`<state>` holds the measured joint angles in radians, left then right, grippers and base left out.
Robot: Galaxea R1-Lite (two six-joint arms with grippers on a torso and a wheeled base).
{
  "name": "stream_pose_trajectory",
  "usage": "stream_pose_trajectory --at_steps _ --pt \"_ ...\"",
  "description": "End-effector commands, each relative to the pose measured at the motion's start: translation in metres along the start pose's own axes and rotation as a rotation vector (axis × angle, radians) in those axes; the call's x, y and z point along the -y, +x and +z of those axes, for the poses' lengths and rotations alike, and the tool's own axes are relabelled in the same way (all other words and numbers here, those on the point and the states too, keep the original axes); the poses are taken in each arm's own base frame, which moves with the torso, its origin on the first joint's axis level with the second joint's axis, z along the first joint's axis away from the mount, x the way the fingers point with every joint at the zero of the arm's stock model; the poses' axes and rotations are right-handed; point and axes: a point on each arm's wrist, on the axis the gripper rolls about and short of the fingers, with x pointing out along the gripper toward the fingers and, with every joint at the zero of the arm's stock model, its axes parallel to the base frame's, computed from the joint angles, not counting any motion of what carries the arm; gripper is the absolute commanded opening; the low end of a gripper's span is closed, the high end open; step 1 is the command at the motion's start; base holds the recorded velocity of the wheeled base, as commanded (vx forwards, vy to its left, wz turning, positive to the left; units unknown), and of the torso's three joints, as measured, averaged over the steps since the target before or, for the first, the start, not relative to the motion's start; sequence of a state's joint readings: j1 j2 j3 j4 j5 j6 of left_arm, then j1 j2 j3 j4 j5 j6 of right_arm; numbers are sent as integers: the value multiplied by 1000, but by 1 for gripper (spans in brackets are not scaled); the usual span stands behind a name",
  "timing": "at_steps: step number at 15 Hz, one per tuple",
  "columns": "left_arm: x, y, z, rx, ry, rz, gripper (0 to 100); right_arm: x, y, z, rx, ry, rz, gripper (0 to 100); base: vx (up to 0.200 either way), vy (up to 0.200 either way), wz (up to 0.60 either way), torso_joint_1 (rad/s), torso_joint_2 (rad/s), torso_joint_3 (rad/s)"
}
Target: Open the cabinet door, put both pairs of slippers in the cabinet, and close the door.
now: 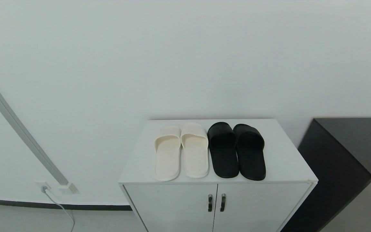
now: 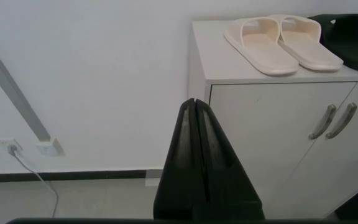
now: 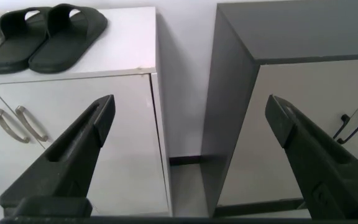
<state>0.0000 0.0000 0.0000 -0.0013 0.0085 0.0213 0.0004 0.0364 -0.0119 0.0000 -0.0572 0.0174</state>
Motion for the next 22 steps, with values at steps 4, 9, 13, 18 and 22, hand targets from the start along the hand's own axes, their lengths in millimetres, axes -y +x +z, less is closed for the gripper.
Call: stream_pose_trajectory --at_steps 4,9,13,18,22 --pt "0 0 0 -1 3 -1 0 -8 38 88 -258 82 178 100 0 0 0 0 0 0" --pt "0 0 0 -1 16 -2 0 -70 125 99 -389 133 303 100 0 0 0 0 0 0" --pt "0 0 0 -1 16 -2 0 -143 141 97 -418 96 292 100 0 0 0 0 0 0" --pt "0 0 0 -1 17 -2 0 -199 191 62 -361 84 245 100 0 0 0 0 0 0" --pt "0 0 0 -1 19 -2 0 -223 244 41 -286 39 195 100 0 0 0 0 0 0"
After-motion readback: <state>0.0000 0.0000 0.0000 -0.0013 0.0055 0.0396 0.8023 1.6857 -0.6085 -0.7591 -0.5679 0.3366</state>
